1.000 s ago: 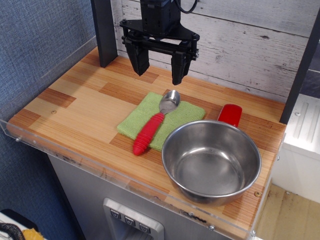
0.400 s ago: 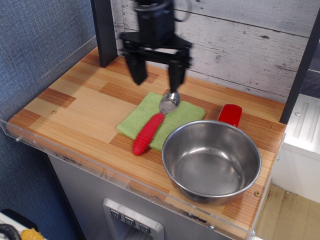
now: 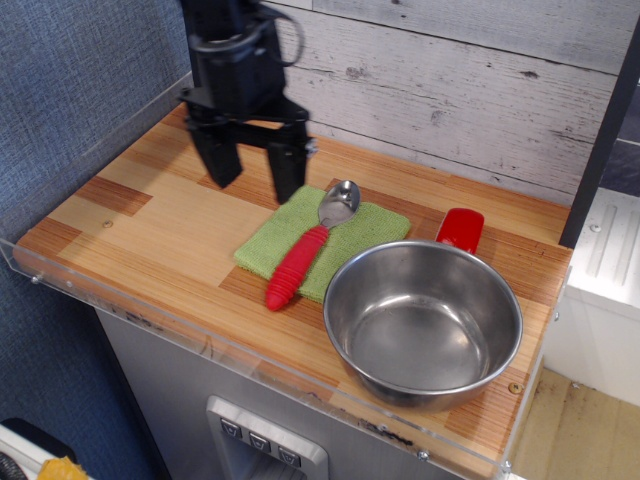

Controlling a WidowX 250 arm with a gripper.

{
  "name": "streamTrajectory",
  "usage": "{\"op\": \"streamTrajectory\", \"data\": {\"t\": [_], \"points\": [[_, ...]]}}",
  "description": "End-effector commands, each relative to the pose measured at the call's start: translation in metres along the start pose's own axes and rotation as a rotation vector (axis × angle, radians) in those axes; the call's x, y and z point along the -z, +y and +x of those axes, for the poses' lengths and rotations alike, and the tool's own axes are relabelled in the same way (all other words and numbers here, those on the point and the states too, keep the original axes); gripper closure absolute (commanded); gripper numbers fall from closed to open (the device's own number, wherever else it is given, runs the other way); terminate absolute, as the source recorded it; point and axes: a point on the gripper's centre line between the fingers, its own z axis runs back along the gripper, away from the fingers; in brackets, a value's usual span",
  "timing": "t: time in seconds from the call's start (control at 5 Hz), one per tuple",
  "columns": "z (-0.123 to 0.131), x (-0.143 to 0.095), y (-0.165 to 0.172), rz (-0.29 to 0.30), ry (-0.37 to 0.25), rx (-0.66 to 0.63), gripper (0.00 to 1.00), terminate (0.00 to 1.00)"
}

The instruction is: Place the red spoon to the left of the green towel

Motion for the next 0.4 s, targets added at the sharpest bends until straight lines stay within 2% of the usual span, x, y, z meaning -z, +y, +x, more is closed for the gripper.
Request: {"op": "streamTrajectory", "data": {"t": [0.0, 0.2], "points": [[0.001, 0.019, -0.018, 0.094, 0.031, 0.093, 0.00, 0.00], [0.002, 0.025, -0.031, 0.131, 0.047, 0.127, 0.00, 0.00]]}}
